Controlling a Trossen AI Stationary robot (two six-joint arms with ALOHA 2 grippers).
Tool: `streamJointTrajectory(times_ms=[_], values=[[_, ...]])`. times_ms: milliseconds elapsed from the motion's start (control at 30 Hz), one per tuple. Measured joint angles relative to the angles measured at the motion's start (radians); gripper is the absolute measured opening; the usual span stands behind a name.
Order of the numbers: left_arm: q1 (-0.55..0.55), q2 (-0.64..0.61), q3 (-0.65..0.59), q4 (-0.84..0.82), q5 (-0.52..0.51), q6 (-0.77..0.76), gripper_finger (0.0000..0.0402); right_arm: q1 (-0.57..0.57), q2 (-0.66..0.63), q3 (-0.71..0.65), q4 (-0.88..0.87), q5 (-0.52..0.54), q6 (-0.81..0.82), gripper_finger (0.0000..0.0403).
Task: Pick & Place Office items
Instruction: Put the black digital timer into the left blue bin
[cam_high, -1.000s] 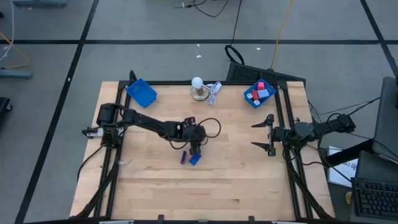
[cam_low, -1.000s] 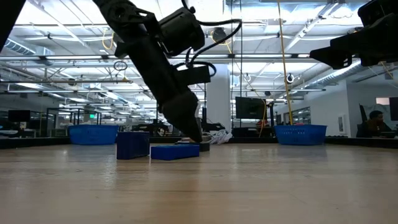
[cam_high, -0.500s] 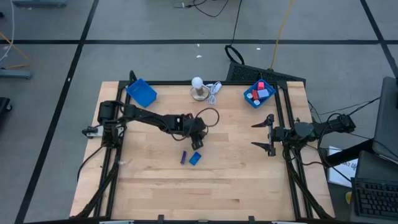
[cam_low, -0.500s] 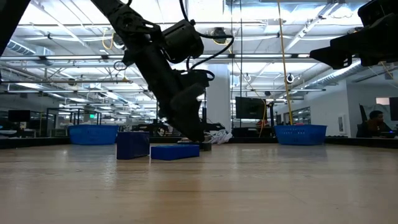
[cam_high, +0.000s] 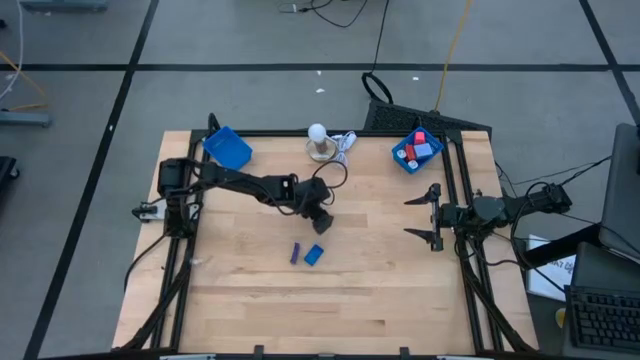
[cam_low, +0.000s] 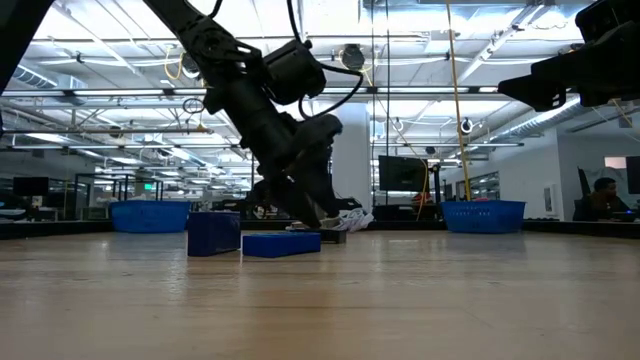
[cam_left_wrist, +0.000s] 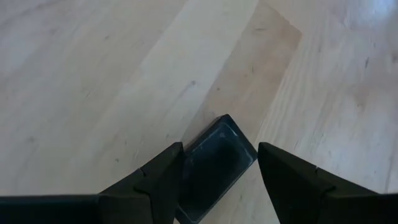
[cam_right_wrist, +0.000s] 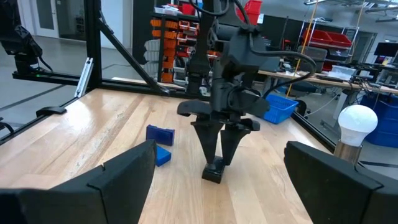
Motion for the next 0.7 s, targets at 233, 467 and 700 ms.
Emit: streamJointTrajectory(times_ms=[233, 467, 700], values=[[0.032, 0.006, -0.004, 0.002, 0.087, -0.125, 0.0214, 0.0, 0.0, 0.0, 0.0, 0.0, 0.0, 0.0343], [0.034, 0.006, -0.005, 0.008, 0.089, -0.006, 0.0214, 0.0, 0.0, 0.0, 0.0, 0.0, 0.0, 0.0343], [0.006, 0.006, -0.005, 0.012, 0.084, 0.335, 0.0214, 0.0, 0.0, 0.0, 0.0, 0.0, 0.0, 0.0343]])
